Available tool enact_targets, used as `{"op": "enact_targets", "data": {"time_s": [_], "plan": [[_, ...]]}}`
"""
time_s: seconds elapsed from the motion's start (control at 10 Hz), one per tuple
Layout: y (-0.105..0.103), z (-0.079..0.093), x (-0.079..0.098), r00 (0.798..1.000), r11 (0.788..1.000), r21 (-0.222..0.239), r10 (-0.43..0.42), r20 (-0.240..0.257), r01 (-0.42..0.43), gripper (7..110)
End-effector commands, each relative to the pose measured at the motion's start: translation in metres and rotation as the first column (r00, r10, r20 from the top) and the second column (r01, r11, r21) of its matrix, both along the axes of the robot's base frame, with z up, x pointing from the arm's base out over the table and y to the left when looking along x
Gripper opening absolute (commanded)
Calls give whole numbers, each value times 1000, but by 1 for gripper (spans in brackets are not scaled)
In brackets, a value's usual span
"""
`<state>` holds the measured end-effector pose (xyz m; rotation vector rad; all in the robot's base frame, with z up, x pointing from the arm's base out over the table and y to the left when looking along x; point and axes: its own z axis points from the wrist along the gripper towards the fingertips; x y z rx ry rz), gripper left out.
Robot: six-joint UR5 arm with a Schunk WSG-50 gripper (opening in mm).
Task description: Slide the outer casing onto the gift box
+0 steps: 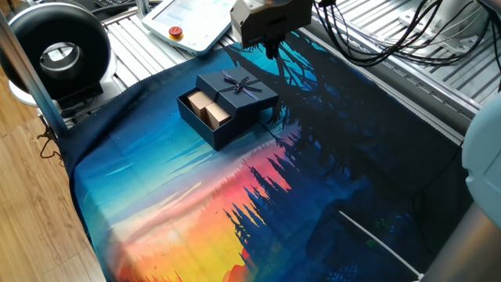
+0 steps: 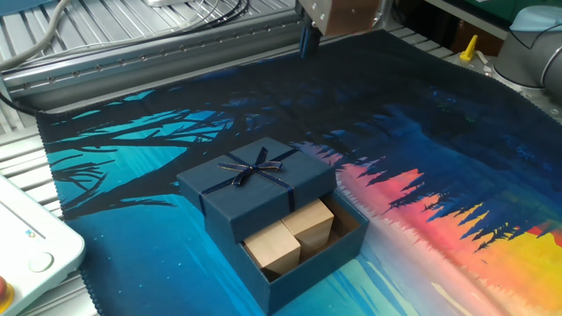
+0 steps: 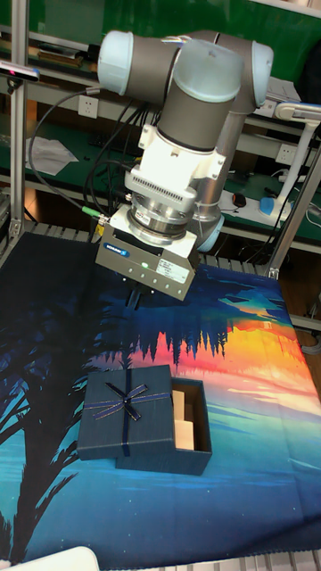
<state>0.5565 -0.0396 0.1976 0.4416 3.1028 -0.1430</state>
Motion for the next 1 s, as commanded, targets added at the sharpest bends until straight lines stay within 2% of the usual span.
{"op": "enact_targets", "data": {"time_s": [0.0, 0.1, 0.2, 0.3, 0.5, 0.6, 0.7, 0.8, 0.9], "plan": [[4, 1, 0, 1000, 999, 37, 22, -1, -22, 7], [9, 1, -1, 999, 998, 60, 34, -6, -34, 7], [12, 1, -3, 1000, 998, 69, 0, -11, 0, 7], [10, 1, -6, 999, 997, 65, 31, -24, -29, 7], [13, 2, -16, 998, 997, 73, -2, -64, 7, 7], [12, 1, -12, 999, 997, 69, -21, -50, 24, 7], [6, 1, -3, 1000, 999, 47, -1, -12, 2, 7], [12, 1, 1, 1000, 998, 69, 5, 3, -6, 7], [15, 1, -2, 1000, 997, 82, -12, -8, 12, 7]]}}
